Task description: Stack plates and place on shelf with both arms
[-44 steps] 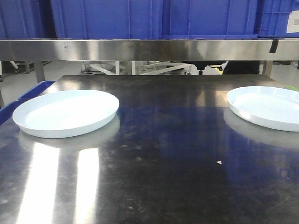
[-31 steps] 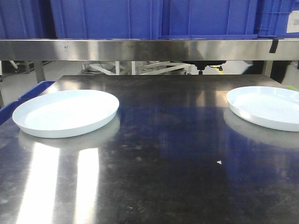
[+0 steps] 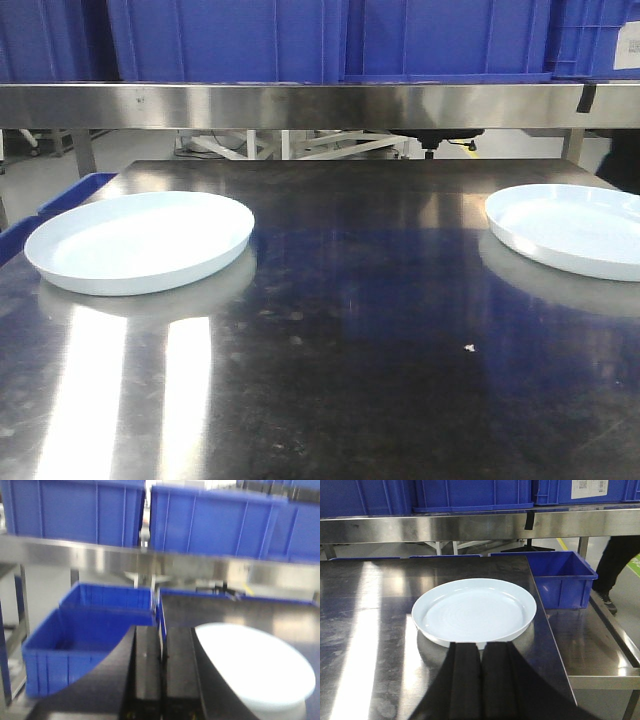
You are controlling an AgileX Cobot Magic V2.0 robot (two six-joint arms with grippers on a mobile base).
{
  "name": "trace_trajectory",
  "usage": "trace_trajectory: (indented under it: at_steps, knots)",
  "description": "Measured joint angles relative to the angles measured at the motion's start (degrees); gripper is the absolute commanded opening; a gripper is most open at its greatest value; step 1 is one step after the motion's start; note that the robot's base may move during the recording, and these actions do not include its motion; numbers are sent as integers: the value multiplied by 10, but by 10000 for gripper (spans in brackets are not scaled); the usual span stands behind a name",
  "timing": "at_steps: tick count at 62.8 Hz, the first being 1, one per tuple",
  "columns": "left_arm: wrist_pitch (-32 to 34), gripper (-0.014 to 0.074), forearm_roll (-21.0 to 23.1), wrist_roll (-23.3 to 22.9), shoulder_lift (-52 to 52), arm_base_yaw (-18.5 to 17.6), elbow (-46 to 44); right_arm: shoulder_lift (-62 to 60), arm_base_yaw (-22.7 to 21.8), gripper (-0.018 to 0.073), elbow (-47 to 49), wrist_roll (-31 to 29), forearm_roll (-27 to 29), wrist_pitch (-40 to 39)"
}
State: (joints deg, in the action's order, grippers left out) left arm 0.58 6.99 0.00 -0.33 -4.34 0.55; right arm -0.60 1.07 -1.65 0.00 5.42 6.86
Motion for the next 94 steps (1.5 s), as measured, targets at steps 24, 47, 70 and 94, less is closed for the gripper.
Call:
trace_trajectory:
  at_steps: [24, 47, 70, 94]
  knots:
    - [-160, 84, -47, 0, 124, 0, -229, 0, 0, 57, 0, 0, 0, 0]
    - [-395, 167, 7, 0, 472, 0, -511, 0, 0, 57, 0, 0, 0, 0]
    - [-444, 518, 51, 0, 728, 0, -650, 0, 0, 57, 0, 0, 0, 1]
    - [-509, 521, 98, 27, 916, -11, -740, 0, 0, 57, 0, 0, 0, 7]
